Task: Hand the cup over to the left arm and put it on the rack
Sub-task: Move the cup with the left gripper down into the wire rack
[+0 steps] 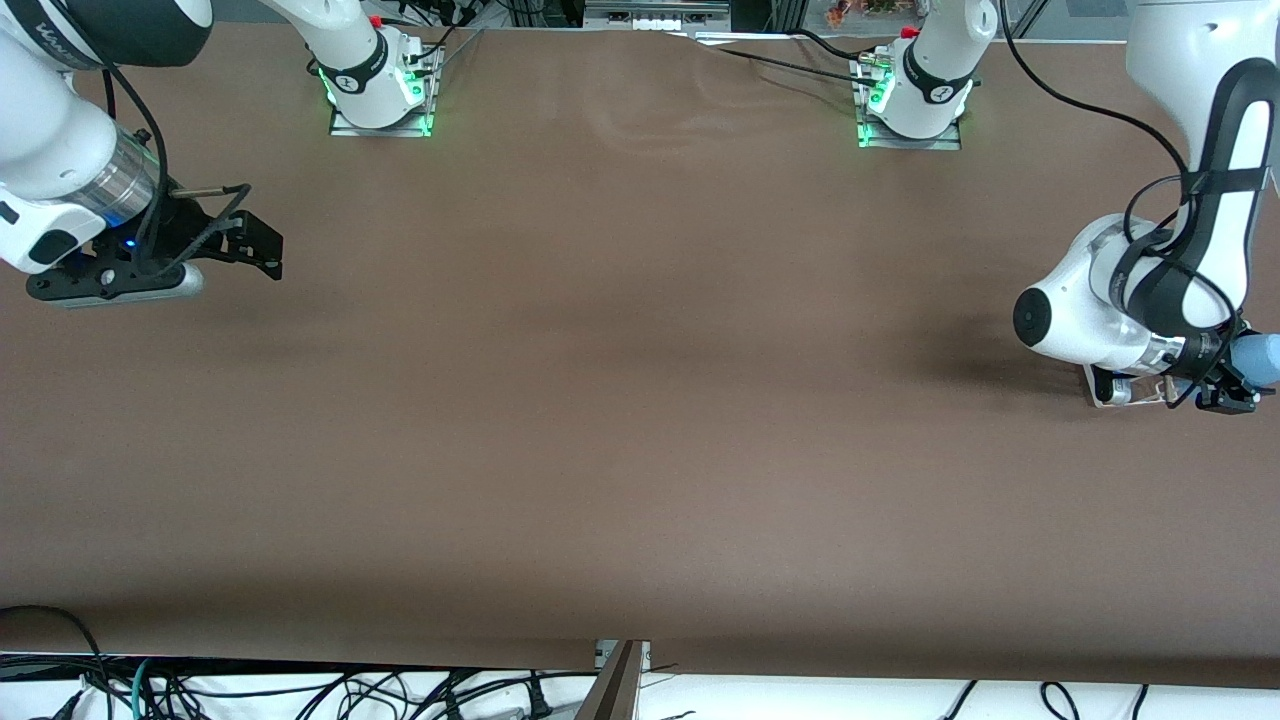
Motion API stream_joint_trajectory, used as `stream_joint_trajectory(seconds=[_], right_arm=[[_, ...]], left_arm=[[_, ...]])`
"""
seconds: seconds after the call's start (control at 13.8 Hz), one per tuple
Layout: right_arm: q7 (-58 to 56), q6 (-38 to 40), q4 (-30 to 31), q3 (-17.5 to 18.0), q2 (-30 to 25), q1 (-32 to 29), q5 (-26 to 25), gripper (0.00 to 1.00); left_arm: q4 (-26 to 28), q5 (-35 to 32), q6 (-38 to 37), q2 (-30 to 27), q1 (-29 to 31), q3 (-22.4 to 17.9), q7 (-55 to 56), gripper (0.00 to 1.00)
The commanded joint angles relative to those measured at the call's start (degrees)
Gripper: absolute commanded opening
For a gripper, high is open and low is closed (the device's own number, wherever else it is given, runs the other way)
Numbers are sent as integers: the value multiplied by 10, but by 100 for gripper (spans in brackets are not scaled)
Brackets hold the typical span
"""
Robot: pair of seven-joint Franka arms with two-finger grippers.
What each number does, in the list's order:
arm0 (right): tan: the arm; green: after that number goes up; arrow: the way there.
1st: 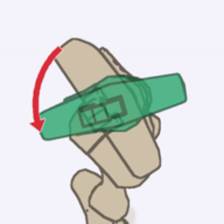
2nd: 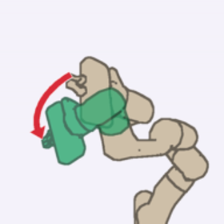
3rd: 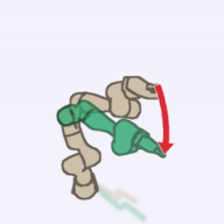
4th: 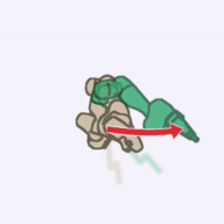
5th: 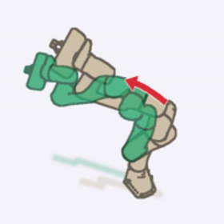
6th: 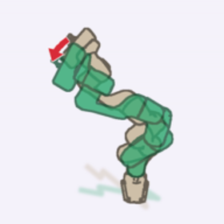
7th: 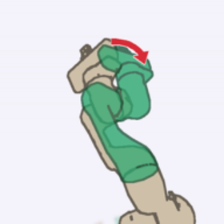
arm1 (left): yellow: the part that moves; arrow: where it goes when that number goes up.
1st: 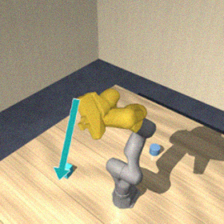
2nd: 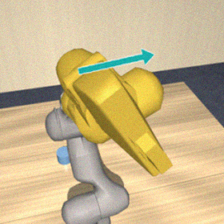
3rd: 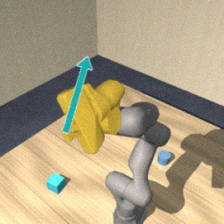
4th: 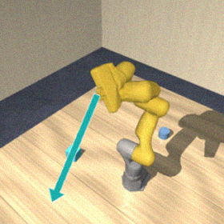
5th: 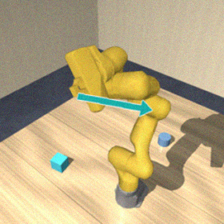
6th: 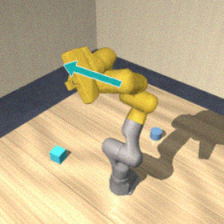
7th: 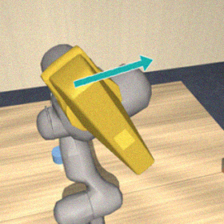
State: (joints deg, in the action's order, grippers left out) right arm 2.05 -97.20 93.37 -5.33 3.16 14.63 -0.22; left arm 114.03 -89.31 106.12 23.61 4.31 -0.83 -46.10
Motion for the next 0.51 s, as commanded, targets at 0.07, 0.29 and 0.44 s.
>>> stream_joint_trajectory(seconds=[0.07,0.29,0.44], right_arm=[[1,15,-7,1,-3,8,1,100],[1,15,-7,2,-2,8,0,100],[1,15,-6,4,4,12,0,100]], left_arm=[[-2,-21,8,11,8,4,11,0],[5,-22,8,17,8,4,11,0],[12,-22,8,22,8,4,13,0]])
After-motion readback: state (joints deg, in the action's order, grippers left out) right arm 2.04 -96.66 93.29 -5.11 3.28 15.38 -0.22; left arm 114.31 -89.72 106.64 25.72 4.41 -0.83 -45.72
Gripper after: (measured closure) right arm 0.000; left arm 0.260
